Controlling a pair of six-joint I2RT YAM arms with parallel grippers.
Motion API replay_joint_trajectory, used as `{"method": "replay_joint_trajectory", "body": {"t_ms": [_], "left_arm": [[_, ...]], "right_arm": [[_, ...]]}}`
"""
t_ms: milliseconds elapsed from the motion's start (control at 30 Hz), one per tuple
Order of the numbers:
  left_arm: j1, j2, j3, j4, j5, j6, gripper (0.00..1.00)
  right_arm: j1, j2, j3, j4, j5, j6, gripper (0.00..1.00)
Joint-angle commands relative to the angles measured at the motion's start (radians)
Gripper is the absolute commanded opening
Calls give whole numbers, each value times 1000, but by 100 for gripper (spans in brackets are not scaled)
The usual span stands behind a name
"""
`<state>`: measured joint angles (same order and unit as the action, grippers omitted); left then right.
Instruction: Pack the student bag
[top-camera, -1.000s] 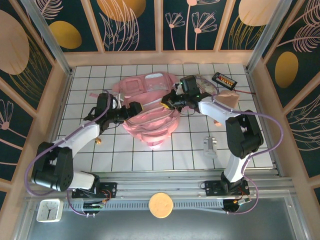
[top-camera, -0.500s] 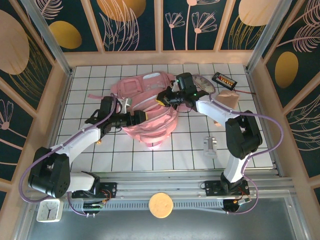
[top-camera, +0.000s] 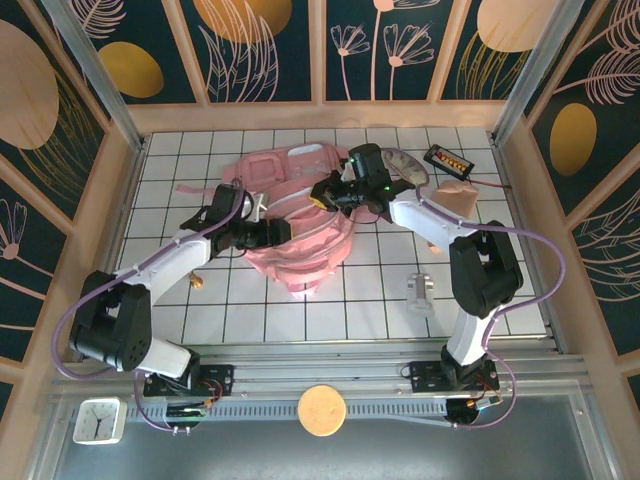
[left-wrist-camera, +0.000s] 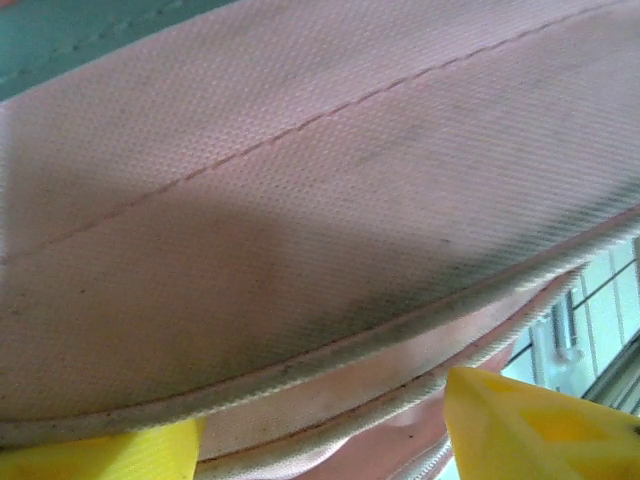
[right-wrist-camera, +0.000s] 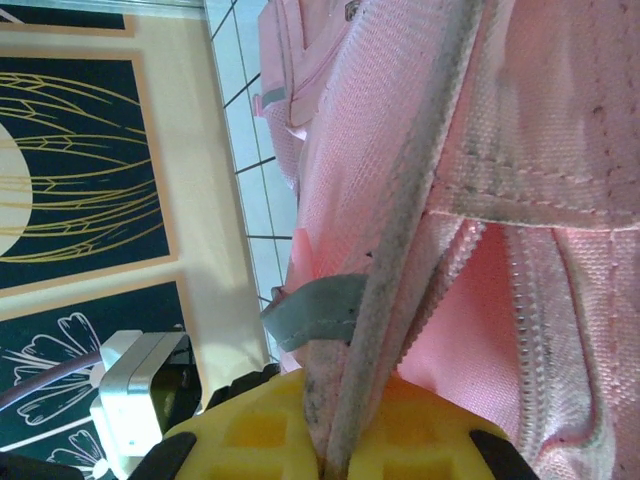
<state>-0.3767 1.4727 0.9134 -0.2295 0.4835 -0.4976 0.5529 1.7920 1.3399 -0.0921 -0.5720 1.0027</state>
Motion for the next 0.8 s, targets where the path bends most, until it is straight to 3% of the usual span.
{"method": "replay_joint_trajectory", "body": {"t_ms": [0,567,767], "left_arm": [[-3,30,90,37,-19,89,62],[-22,13,131,44,-85,156,51],[-22,49,149,7,-182,161,38]], "right_arm": [[53,1,57,83,-78,-1,0],[77,43,90,75,-80,7,0],[81,47,96,76,-81,11,0]]}}
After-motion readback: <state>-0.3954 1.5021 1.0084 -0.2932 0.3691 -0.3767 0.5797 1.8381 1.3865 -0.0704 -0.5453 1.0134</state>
